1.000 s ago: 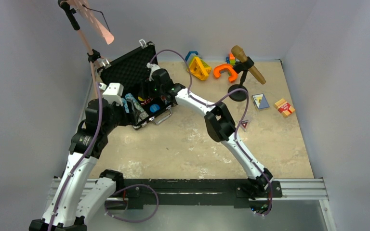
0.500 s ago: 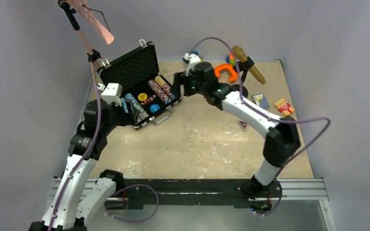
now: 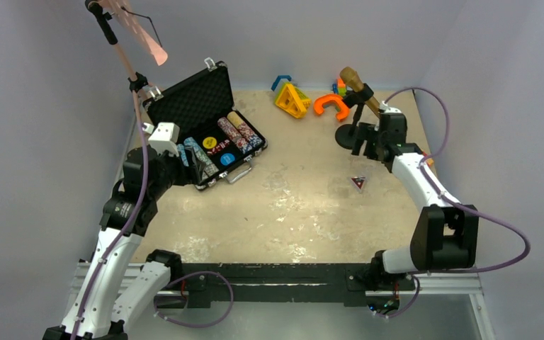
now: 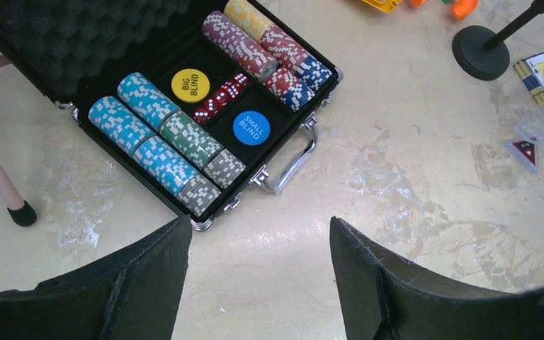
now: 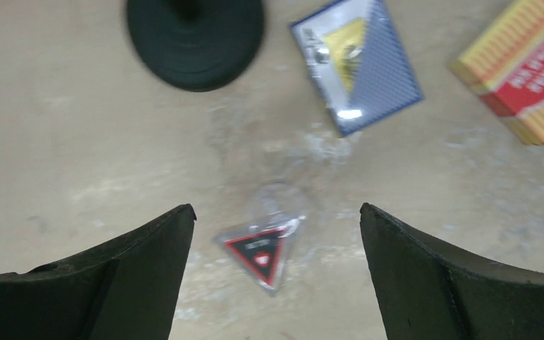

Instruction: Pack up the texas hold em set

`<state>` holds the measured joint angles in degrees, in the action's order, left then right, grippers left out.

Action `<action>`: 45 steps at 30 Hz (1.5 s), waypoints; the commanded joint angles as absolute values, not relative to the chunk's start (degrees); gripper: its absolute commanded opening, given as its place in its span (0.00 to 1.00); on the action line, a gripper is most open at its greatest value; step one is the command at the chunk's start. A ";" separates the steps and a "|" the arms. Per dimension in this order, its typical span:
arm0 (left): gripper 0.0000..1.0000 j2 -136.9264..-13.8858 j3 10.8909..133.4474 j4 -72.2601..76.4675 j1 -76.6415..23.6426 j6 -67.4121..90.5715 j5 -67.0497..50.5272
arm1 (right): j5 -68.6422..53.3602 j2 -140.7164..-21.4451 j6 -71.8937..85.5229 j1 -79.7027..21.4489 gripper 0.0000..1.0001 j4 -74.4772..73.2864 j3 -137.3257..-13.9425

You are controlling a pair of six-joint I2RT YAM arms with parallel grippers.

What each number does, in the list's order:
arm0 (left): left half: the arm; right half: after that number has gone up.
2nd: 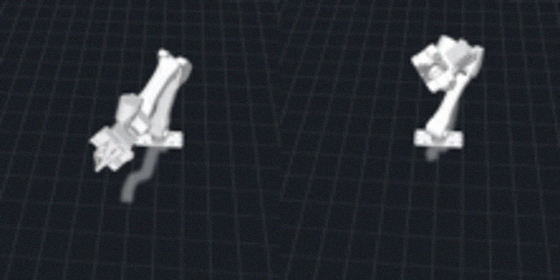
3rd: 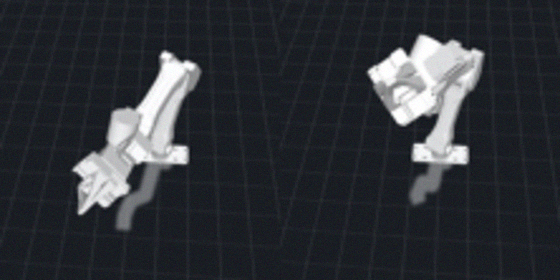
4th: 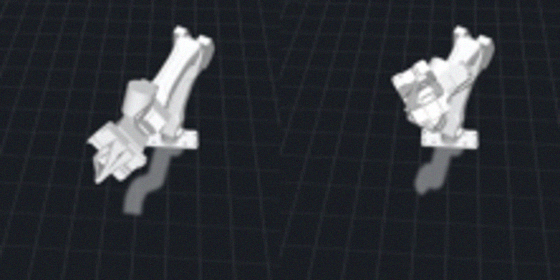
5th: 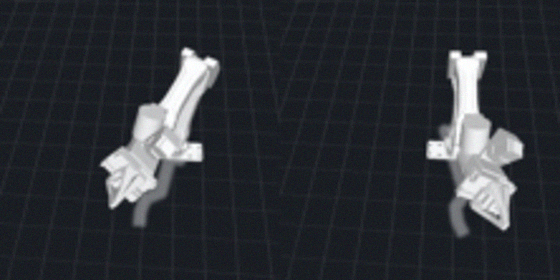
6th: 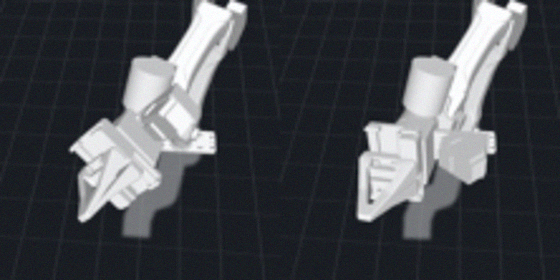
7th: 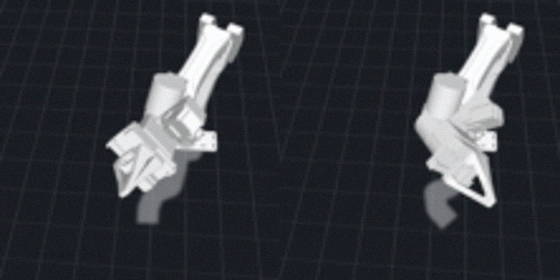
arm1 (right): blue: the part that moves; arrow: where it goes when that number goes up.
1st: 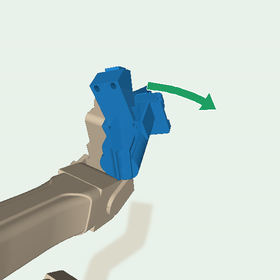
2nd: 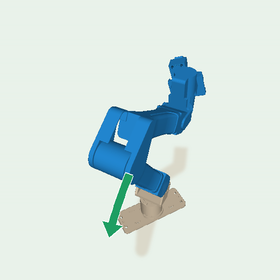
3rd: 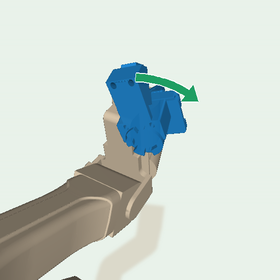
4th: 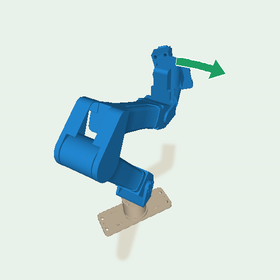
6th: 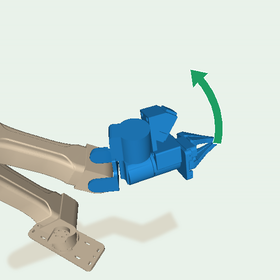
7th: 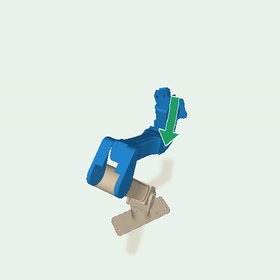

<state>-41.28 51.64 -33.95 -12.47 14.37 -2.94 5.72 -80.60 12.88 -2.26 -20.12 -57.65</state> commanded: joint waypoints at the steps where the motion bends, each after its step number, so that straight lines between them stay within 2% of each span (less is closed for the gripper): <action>1: 0.75 -40.60 51.38 -31.90 -12.74 14.94 -3.21 | 10.55 -81.88 6.31 4.16 0.91 -14.93 -55.47; 5: 0.75 -40.61 51.34 -31.82 -12.74 14.94 -3.43 | 8.64 -85.00 -2.03 5.30 0.91 -5.68 -53.15; 11: 0.75 -40.35 51.30 -31.78 -12.73 14.94 -3.54 | 5.76 -91.17 -8.25 7.18 0.91 -3.64 -56.55; 27: 0.75 -40.43 51.13 -31.81 -12.72 14.92 -4.04 | 4.00 -105.97 -16.16 9.34 0.91 -13.31 -70.35; 45: 0.75 -40.19 51.01 -31.90 -12.71 14.69 -3.24 | 4.84 -110.32 -19.82 9.43 0.87 -22.00 -75.74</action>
